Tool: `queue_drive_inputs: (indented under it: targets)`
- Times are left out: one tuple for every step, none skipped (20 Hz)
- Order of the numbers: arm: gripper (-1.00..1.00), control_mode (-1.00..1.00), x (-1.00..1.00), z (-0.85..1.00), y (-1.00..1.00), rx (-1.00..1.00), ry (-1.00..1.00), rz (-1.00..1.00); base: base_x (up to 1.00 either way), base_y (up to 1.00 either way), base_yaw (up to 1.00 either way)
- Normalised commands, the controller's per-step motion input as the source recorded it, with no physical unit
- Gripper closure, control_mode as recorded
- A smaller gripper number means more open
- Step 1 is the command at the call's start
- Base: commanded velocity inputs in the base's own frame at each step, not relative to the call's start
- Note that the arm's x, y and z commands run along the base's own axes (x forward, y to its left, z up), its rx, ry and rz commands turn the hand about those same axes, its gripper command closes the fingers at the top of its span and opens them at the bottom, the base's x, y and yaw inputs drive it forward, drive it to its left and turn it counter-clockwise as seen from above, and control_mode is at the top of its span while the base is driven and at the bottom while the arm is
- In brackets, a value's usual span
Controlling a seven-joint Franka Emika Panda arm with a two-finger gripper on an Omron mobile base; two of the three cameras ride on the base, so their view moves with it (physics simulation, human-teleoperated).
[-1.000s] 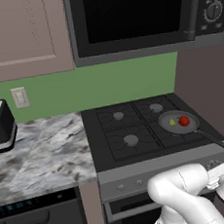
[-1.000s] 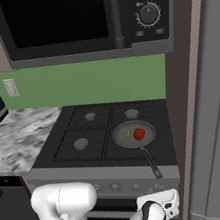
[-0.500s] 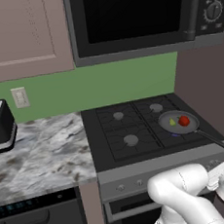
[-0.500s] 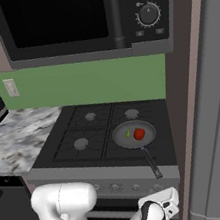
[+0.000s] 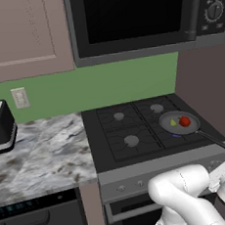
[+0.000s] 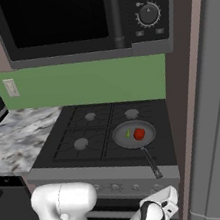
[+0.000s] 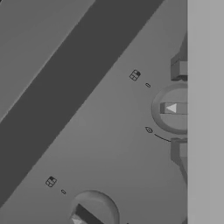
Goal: Put the lemon wedge and bell pepper in the pan. Then turn on the front right burner and set the heat to medium.
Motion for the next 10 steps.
queue_drive_inputs:
  targets:
    - [1.00,-1.00,0.00,0.00,0.00,-0.13,0.00,0.00,0.00,0.00,0.00]
    - [1.00,-1.00,0.00,0.00,0.00,-0.13,0.00,0.00,0.00,0.00,0.00]
    - [1.00,-1.00,0.00,0.00,-0.02,-0.13,0.00,0.00,0.00,0.00,0.00]
    - [1.00,-1.00,0.00,0.00,-0.01,-0.13,0.00,0.00,0.00,0.00,0.00]
    - [1.00,-1.00,0.00,0.00,-0.01,-0.13,0.00,0.00,0.00,0.00,0.00]
    - [1.00,-1.00,0.00,0.00,-0.04,-0.13,0.00,0.00,0.00,0.00,0.00]
    - [1.00,-1.00,0.00,0.00,-0.03,-0.13,0.00,0.00,0.00,0.00,0.00]
    - [1.00,-1.00,0.00,0.00,-0.04,-0.13,0.00,0.00,0.00,0.00,0.00]
    - [1.00,-1.00,0.00,0.00,-0.05,-0.13,0.00,0.00,0.00,0.00,0.00]
    - [1.00,-1.00,0.00,0.00,-0.05,-0.13,0.00,0.00,0.00,0.00,0.00]
